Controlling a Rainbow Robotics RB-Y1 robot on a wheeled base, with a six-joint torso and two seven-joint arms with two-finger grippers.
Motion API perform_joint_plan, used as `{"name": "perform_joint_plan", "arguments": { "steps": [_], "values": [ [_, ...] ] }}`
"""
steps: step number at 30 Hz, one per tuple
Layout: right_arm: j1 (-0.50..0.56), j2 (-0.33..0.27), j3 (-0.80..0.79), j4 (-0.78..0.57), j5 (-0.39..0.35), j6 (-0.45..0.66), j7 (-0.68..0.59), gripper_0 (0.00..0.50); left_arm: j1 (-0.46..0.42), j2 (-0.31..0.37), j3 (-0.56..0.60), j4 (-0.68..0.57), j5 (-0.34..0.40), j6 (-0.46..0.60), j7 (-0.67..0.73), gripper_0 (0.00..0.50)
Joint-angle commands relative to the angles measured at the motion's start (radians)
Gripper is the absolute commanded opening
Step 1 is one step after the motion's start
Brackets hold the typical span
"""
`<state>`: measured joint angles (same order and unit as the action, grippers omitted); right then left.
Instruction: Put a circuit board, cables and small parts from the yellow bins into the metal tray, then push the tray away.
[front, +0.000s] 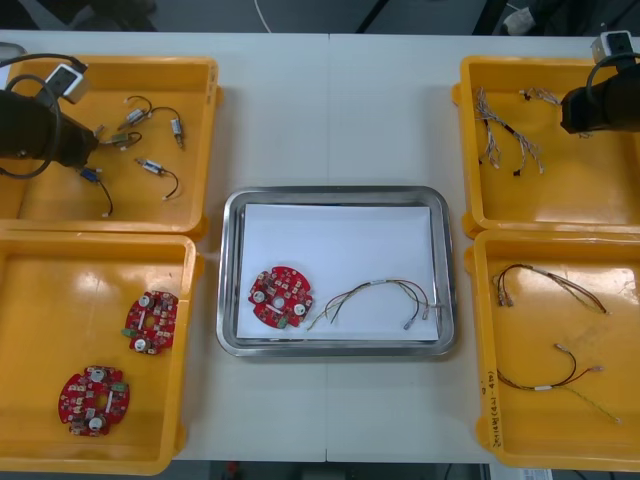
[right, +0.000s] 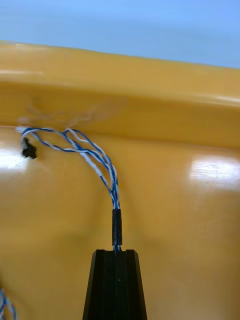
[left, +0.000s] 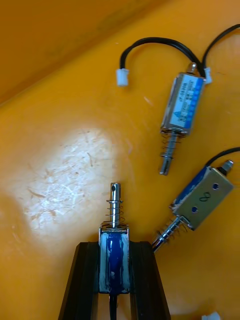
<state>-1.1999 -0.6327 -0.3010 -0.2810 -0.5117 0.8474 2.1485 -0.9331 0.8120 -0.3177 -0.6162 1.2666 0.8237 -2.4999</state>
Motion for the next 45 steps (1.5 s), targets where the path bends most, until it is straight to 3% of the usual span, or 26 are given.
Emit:
{"name": "perform_joint_plan", "arguments": {
  "steps": [1, 6, 10, 15, 21, 31, 40, 45],
  "values": [
    [0.002, -0.058, -0.021, -0.109, 0.013, 0.124, -0.019, 0.0, 0.014, 0.061, 0.058, -0.053, -0.019, 0.055, 0.173, 0.0],
    [0.002, -0.076, -0.021, -0.175, 0.033, 0.242, -0.061, 0.0, 0.016, 0.07, 0.092, -0.097, -0.093, 0.118, 0.243, 0.0],
    [0.01, -0.082, -0.021, -0.303, 0.084, 0.421, -0.15, 0.0, 0.02, 0.081, 0.097, -0.24, -0.219, 0.227, 0.478, 0.0],
    [0.051, -0.082, -0.021, -0.477, 0.093, 0.595, -0.245, 0.0, 0.033, 0.081, 0.098, -0.356, -0.297, 0.301, 0.65, 0.0],
    [0.132, -0.082, -0.02, -0.702, 0.067, 0.777, -0.34, 0.0, 0.034, 0.079, 0.118, -0.476, -0.358, 0.434, 0.763, 0.001],
    [0.223, -0.087, -0.047, -1.008, 0.009, 1.059, -0.473, 0.0, 0.037, 0.039, 0.118, -0.712, -0.371, 0.614, 0.917, 0.0],
    [0.287, -0.09, -0.044, -1.261, -0.034, 1.072, -0.484, 0.0, 0.037, -0.024, 0.118, -0.939, -0.368, 0.756, 1.063, 0.0],
    [0.287, -0.09, -0.027, -1.348, -0.11, 1.072, -0.486, 0.0, 0.039, -0.059, 0.103, -1.047, -0.377, 0.827, 1.145, 0.0]
  ]
}}
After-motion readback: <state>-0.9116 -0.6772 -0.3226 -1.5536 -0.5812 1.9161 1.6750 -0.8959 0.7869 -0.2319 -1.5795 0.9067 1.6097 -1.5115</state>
